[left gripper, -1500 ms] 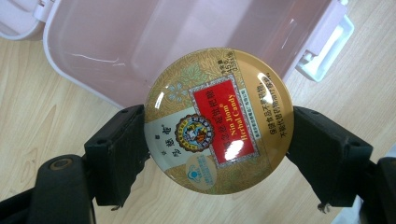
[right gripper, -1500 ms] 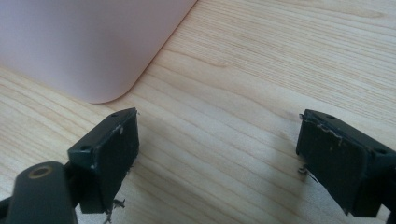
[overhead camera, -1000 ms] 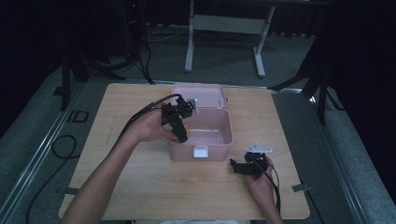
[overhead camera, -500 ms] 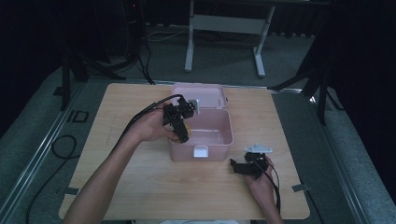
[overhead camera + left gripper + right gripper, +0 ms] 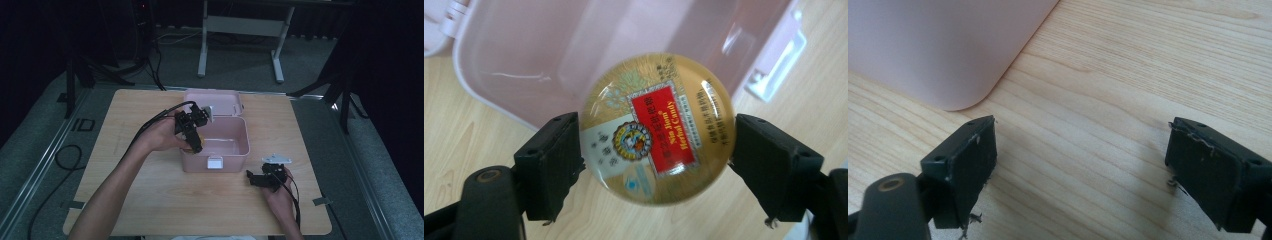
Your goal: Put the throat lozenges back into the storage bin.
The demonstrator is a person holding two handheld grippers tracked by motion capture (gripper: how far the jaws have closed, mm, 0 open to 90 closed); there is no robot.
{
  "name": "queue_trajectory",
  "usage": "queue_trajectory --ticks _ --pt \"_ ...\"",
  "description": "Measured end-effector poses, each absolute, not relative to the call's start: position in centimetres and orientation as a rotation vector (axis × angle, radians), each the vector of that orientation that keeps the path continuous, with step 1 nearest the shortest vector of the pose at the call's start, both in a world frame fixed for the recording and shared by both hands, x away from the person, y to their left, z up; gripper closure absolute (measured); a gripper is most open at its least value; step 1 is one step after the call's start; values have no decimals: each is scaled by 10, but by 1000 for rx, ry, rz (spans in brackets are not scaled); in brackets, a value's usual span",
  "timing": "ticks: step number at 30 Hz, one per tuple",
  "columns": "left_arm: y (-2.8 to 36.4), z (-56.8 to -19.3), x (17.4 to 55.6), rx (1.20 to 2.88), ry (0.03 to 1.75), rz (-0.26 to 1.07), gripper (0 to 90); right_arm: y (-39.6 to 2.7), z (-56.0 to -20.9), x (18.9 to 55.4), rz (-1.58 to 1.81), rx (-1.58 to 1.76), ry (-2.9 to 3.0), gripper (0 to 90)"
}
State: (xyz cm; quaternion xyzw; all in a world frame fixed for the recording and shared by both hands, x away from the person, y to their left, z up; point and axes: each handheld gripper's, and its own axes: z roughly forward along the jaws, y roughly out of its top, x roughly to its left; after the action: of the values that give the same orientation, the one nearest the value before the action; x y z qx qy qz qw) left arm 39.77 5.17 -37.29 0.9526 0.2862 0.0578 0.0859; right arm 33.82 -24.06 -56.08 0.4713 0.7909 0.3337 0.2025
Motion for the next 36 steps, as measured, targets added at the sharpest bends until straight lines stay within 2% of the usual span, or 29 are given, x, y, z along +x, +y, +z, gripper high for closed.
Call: queue_trajectory --ticks 12,36 --pt "59 -365 394 2813 849 188 161 -241 -561 338 932 1314 2209 128" --pt "122 -352 391 2699 1010 278 200 -241 -561 338 932 1314 2209 128"
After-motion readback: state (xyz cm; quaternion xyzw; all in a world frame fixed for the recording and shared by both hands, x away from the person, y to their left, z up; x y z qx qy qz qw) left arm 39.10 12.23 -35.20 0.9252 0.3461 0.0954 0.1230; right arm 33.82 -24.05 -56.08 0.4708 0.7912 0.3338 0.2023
